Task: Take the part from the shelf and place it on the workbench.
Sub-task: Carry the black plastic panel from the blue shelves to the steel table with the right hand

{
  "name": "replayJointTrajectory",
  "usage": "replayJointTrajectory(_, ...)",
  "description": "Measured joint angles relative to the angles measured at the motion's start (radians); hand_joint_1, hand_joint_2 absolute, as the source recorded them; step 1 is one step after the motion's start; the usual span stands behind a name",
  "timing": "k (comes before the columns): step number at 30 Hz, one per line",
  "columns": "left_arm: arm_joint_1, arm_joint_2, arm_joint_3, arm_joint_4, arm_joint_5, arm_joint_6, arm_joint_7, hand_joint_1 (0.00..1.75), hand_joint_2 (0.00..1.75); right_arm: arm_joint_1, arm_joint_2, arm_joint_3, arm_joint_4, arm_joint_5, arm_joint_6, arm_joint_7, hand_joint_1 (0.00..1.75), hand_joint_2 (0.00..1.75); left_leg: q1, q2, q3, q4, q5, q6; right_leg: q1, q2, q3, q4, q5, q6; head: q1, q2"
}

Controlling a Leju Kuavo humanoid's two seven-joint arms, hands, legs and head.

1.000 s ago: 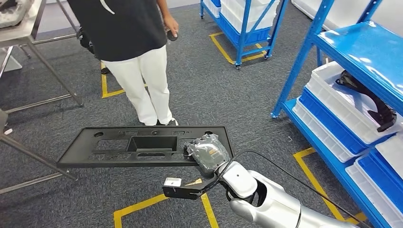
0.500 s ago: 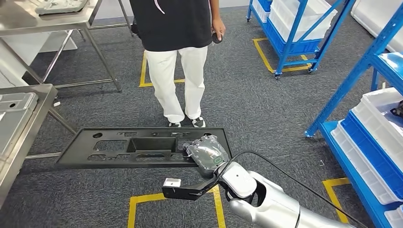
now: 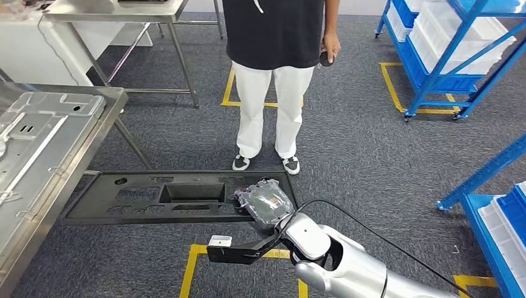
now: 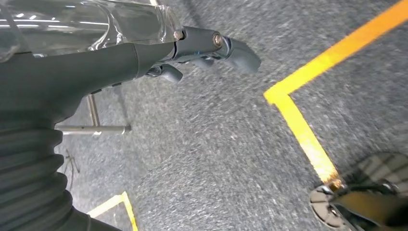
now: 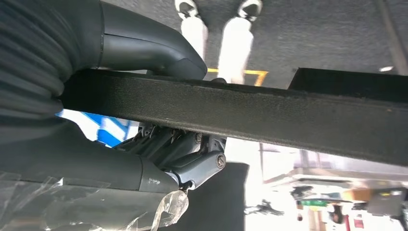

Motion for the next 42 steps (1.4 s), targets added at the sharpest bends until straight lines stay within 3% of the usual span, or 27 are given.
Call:
replayJointTrajectory(1, 0.0, 0.0, 0.0, 0.0, -0.001, 0.0, -0.001, 0.0, 1.75, -0.002, 0.001, 0.0, 0.0, 0.0, 0.0, 0.0, 1.75, 1.75, 0.004, -0.013, 0.007, -0.005, 0.001, 0.007, -0.002, 0.028, -0.012, 0.036, -0.022, 0.003, 0.001, 0.0)
replayJointTrajectory(3, -0.003, 0.0, 0.0, 0.0, 0.001, 0.0, -0.001, 0.0, 1.75, -0.005, -0.001, 0.001, 0.0, -0.001, 0.001, 0.002, 1.75, 1.75, 0.009, -0.041, 0.012, -0.007, 0.0, 0.017, -0.003, 0.087, -0.079, 0.168, -0.084, 0.002, 0.003, 0.0)
replayJointTrajectory(4, -0.005, -0.001, 0.0, 0.0, 0.002, 0.0, -0.002, 0.0, 1.75, -0.005, -0.002, 0.003, 0.0, -0.002, 0.003, 0.004, 1.75, 1.75, 0.009, -0.057, 0.013, -0.007, -0.001, 0.019, -0.002, 0.099, -0.118, 0.235, -0.106, 0.003, 0.004, 0.0)
replayJointTrajectory(5, -0.005, -0.003, 0.001, 0.0, 0.003, 0.0, -0.004, 0.0, 1.75, -0.005, -0.004, 0.004, 0.001, -0.002, 0.006, 0.006, 1.75, 1.75, 0.009, -0.075, 0.014, -0.007, -0.002, 0.019, -0.002, 0.104, -0.147, 0.275, -0.11, 0.003, 0.004, 0.0)
replayJointTrajectory(6, -0.004, -0.005, 0.001, 0.0, 0.003, -0.001, -0.007, 0.0, 1.75, -0.005, -0.005, 0.006, 0.002, -0.002, 0.009, 0.008, 1.75, 1.75, 0.01, -0.093, 0.014, -0.006, -0.003, 0.019, -0.003, 0.106, -0.158, 0.274, -0.092, 0.003, 0.004, 0.0)
replayJointTrajectory(7, -0.003, -0.007, 0.001, 0.0, 0.003, -0.001, -0.009, 0.0, 1.75, -0.005, -0.006, 0.007, 0.002, -0.002, 0.011, 0.009, 1.75, 1.75, 0.011, -0.111, 0.016, -0.005, -0.004, 0.017, -0.004, 0.11, -0.15, 0.234, -0.055, 0.003, 0.005, 0.0)
replayJointTrajectory(9, -0.003, -0.01, 0.001, 0.0, 0.003, -0.001, -0.01, 0.0, 1.75, -0.007, -0.007, 0.008, 0.003, -0.002, 0.013, 0.009, 1.75, 1.75, 0.014, -0.143, 0.017, 0.001, -0.009, 0.008, -0.01, 0.151, -0.097, 0.093, 0.028, 0.005, 0.005, 0.0)
replayJointTrajectory(10, -0.005, -0.011, 0.001, 0.0, 0.002, -0.001, -0.01, 0.0, 1.75, -0.008, -0.007, 0.008, 0.003, -0.002, 0.014, 0.009, 1.75, 1.75, 0.014, -0.157, 0.015, 0.004, -0.012, 0.002, -0.014, 0.173, -0.075, 0.038, 0.052, 0.005, 0.005, 0.0)
replayJointTrajectory(12, -0.007, -0.012, 0.001, 0.0, 0.002, -0.001, -0.009, 0.0, 1.75, -0.009, -0.006, 0.009, 0.004, -0.003, 0.015, 0.009, 1.75, 1.75, 0.016, -0.18, 0.009, 0.007, -0.014, -0.011, -0.013, 0.193, -0.058, -0.003, 0.061, -0.001, 0.004, 0.0)
replayJointTrajectory(14, -0.003, -0.012, 0.001, 0.0, 0.001, -0.001, -0.008, 0.0, 1.75, -0.011, -0.004, 0.009, 0.004, -0.003, 0.017, 0.009, 1.75, 1.75, 0.021, -0.191, 0.003, 0.005, -0.014, -0.021, -0.009, 0.166, -0.055, -0.005, 0.062, -0.015, 0.004, 0.0)
replayJointTrajectory(16, -0.002, -0.014, 0.001, 0.0, 0.001, -0.001, -0.006, 0.0, 1.75, -0.014, 0.0, 0.009, 0.004, -0.003, 0.018, 0.009, 1.75, 1.75, 0.019, -0.142, -0.018, 0.05, -0.038, -0.029, -0.008, 0.14, -0.05, -0.008, 0.062, -0.029, 0.002, 0.0)
replayJointTrajectory(18, -0.008, -0.016, 0.001, 0.0, 0.002, -0.001, -0.006, 0.0, 1.75, -0.016, 0.002, 0.01, 0.004, -0.004, 0.018, 0.008, 1.75, 1.75, 0.015, -0.071, -0.082, 0.179, -0.095, -0.033, 0.0, 0.11, -0.045, -0.009, 0.057, -0.038, -0.002, 0.0)
replayJointTrajectory(20, -0.012, -0.017, 0.001, 0.0, 0.002, 0.001, -0.006, 0.0, 1.75, -0.016, 0.002, 0.01, 0.007, -0.007, 0.019, 0.008, 1.75, 1.75, 0.014, -0.046, -0.148, 0.301, -0.137, -0.031, 0.012, 0.076, -0.041, -0.009, 0.051, -0.042, -0.002, 0.0)
replayJointTrajectory(21, -0.012, -0.017, 0.001, 0.0, 0.003, 0.001, -0.006, 0.0, 1.75, -0.016, 0.002, 0.011, 0.008, -0.008, 0.019, 0.008, 1.75, 1.75, 0.011, -0.043, -0.156, 0.315, -0.134, -0.027, 0.016, 0.06, -0.038, -0.009, 0.048, -0.042, -0.002, 0.0)
replayJointTrajectory(22, -0.012, -0.017, 0.001, 0.0, 0.003, 0.002, -0.006, 0.0, 1.75, -0.016, 0.002, 0.011, 0.009, -0.009, 0.02, 0.008, 1.75, 1.75, 0.007, -0.038, -0.141, 0.283, -0.112, -0.02, 0.02, 0.046, -0.034, -0.009, 0.044, -0.042, -0.002, 0.0)
replayJointTrajectory(23, -0.011, -0.017, 0.001, 0.0, 0.003, 0.002, -0.005, 0.0, 1.75, -0.017, 0.003, 0.011, 0.01, -0.01, 0.02, 0.008, 1.75, 1.75, 0.001, -0.027, -0.106, 0.217, -0.079, -0.011, 0.023, 0.031, -0.029, -0.009, 0.04, -0.042, -0.002, 0.0)
replayJointTrajectory(25, -0.012, -0.016, 0.001, 0.0, 0.003, 0.003, -0.003, 0.0, 1.75, -0.019, 0.004, 0.011, 0.01, -0.01, 0.019, 0.008, 1.75, 1.75, -0.019, 0.02, -0.034, 0.079, -0.029, 0.011, 0.028, 0.006, -0.019, -0.01, 0.031, -0.04, -0.002, 0.0)
replayJointTrajectory(27, -0.013, -0.015, 0.001, 0.0, 0.002, 0.004, 0.001, 0.0, 1.75, -0.021, 0.005, 0.011, 0.01, -0.011, 0.019, 0.007, 1.75, 1.75, -0.033, 0.043, -0.01, 0.026, -0.02, 0.024, 0.03, -0.012, -0.014, -0.012, 0.024, -0.033, -0.002, 0.0)
replayJointTrajectory(29, -0.011, -0.015, 0.001, 0.0, -0.002, 0.003, 0.005, 0.0, 1.75, -0.023, 0.008, 0.012, 0.01, -0.011, 0.02, 0.007, 1.75, 1.75, -0.032, 0.02, -0.007, 0.02, -0.018, 0.029, 0.03, -0.022, -0.009, -0.014, 0.017, -0.024, -0.003, 0.0)
replayJointTrajectory(31, -0.01, -0.014, 0.001, 0.0, -0.006, 0.003, 0.007, 0.0, 1.75, -0.026, 0.01, 0.012, 0.011, -0.011, 0.021, 0.006, 1.75, 1.75, -0.023, -0.005, 0.003, 0.012, -0.016, 0.037, 0.027, 0.024, -0.017, 0.02, -0.005, -0.015, -0.002, 0.0)
replayJointTrajectory(33, -0.014, -0.013, 0.001, 0.0, -0.008, 0.004, 0.009, 0.0, 1.75, -0.028, 0.01, 0.012, 0.013, -0.011, 0.022, 0.003, 1.75, 1.75, -0.017, -0.031, 0.011, 0.008, -0.015, 0.044, 0.024, 0.088, -0.074, 0.133, -0.057, -0.01, -0.001, 0.0)
replayJointTrajectory(35, -0.019, -0.013, 0.001, 0.0, -0.008, 0.005, 0.009, 0.0, 1.75, -0.028, 0.008, 0.013, 0.017, -0.012, 0.026, 0.001, 1.75, 1.75, -0.017, -0.062, 0.013, 0.009, -0.016, 0.048, 0.023, 0.103, -0.153, 0.261, -0.097, -0.008, 0.0, 0.0)
replayJointTrajectory(36, -0.019, -0.013, 0.001, 0.0, -0.007, 0.005, 0.009, 0.0, 1.75, -0.027, 0.008, 0.013, 0.02, -0.012, 0.028, 0.001, 1.75, 1.75, -0.017, -0.079, 0.014, 0.009, -0.017, 0.048, 0.023, 0.104, -0.175, 0.283, -0.089, -0.008, 0.0, 0.0)
replayJointTrajectory(37, -0.018, -0.013, 0.001, 0.0, -0.007, 0.005, 0.008, 0.0, 1.75, -0.027, 0.008, 0.014, 0.022, -0.012, 0.029, 0.001, 1.75, 1.75, -0.016, -0.096, 0.016, 0.009, -0.017, 0.047, 0.023, 0.106, -0.177, 0.263, -0.06, -0.009, 0.0, 0.0)
replayJointTrajectory(38, -0.017, -0.013, 0.001, 0.0, -0.007, 0.005, 0.008, 0.0, 1.75, -0.028, 0.007, 0.015, 0.023, -0.012, 0.03, 0.001, 1.75, 1.75, -0.016, -0.113, 0.02, 0.009, -0.018, 0.045, 0.021, 0.114, -0.159, 0.204, -0.015, -0.01, 0.0, 0.0)
replayJointTrajectory(40, -0.017, -0.013, 0.001, 0.0, -0.006, 0.004, 0.008, 0.0, 1.75, -0.03, 0.007, 0.015, 0.024, -0.012, 0.031, 0.001, 1.75, 1.75, -0.015, -0.144, 0.023, 0.01, -0.021, 0.04, 0.015, 0.158, -0.101, 0.056, 0.065, -0.012, 0.0, 0.0)
replayJointTrajectory(42, -0.017, -0.012, 0.001, 0.0, -0.006, 0.004, 0.008, 0.0, 1.75, -0.032, 0.007, 0.016, 0.025, -0.012, 0.031, 0.0, 1.75, 1.75, -0.015, -0.167, 0.018, 0.011, -0.022, 0.032, 0.012, 0.184, -0.071, -0.015, 0.087, -0.016, 0.0, 0.0)
